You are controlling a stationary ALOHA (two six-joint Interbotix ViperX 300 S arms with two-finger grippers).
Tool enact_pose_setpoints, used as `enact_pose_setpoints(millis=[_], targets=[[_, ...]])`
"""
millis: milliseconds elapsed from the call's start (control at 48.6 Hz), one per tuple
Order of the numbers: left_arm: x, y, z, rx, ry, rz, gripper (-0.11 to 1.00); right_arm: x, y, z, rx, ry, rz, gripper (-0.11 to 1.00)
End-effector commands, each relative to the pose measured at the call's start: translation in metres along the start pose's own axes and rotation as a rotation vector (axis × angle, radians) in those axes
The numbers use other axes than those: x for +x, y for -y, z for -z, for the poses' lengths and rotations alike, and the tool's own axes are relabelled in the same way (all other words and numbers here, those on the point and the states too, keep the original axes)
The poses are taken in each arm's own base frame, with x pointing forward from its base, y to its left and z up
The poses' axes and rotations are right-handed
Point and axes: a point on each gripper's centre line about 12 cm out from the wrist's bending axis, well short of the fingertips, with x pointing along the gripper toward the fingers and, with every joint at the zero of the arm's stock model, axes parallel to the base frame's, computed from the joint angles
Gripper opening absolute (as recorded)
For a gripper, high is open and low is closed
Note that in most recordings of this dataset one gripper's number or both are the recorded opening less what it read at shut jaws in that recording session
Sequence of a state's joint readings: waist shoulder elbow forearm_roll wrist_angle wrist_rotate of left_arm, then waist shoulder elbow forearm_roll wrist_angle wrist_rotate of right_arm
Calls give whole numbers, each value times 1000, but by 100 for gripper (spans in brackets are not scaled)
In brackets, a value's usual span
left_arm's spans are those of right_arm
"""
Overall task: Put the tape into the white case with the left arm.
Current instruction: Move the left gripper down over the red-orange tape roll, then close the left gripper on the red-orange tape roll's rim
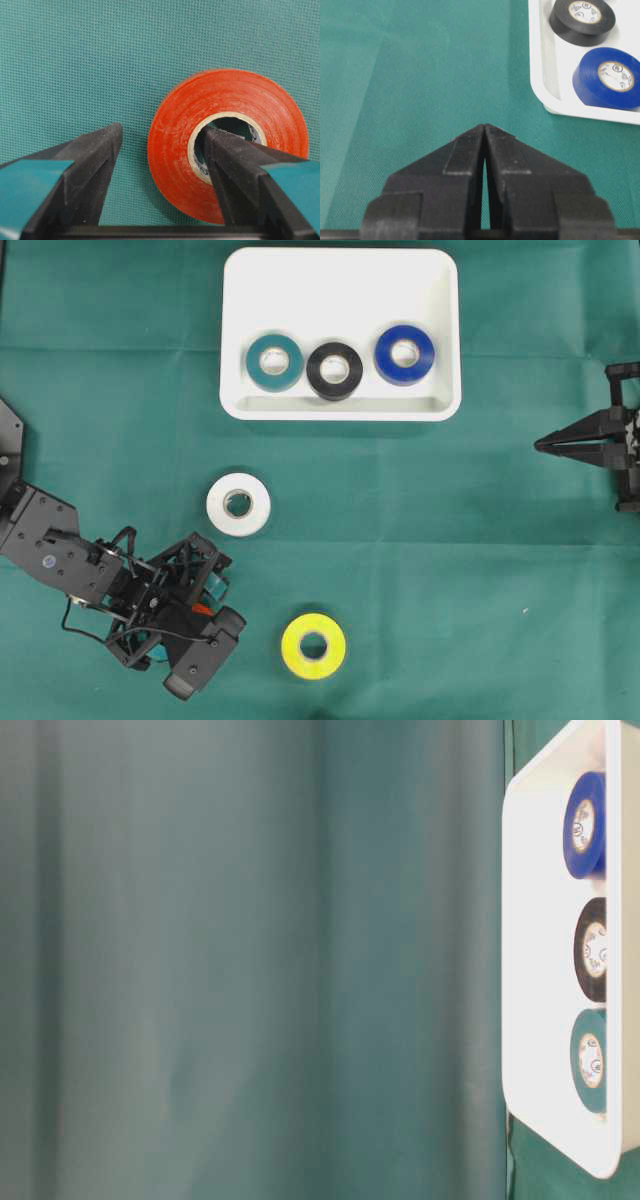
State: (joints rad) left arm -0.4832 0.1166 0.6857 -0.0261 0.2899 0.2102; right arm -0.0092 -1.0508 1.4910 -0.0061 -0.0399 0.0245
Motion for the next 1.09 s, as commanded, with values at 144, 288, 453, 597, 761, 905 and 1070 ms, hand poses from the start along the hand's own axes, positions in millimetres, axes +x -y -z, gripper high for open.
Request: enact_pose_setpoints(millis=[144, 288, 453, 597, 761, 905, 1070], targets=[[-4, -3, -9, -3, 33, -8, 70, 0, 0, -4, 2, 14, 0, -9], [-4, -1, -10, -2, 33, -5, 63, 0, 0, -5, 2, 15, 0, -9], [-5, 0, -9, -2, 26, -3, 25, 0, 0, -5, 2, 15, 0, -9], [-6, 0, -9, 0, 28, -3, 25, 0, 0, -5, 2, 15, 0, -9], [-9, 0, -11, -2, 35, -4, 25, 0, 0, -5, 0, 15, 0, -9], [-26, -1, -18, 0, 61, -8, 25, 0, 0, -5, 2, 15, 0, -9], [-63, -4, -37, 2, 152, -23, 25, 0, 0, -5, 2, 15, 0, -9]])
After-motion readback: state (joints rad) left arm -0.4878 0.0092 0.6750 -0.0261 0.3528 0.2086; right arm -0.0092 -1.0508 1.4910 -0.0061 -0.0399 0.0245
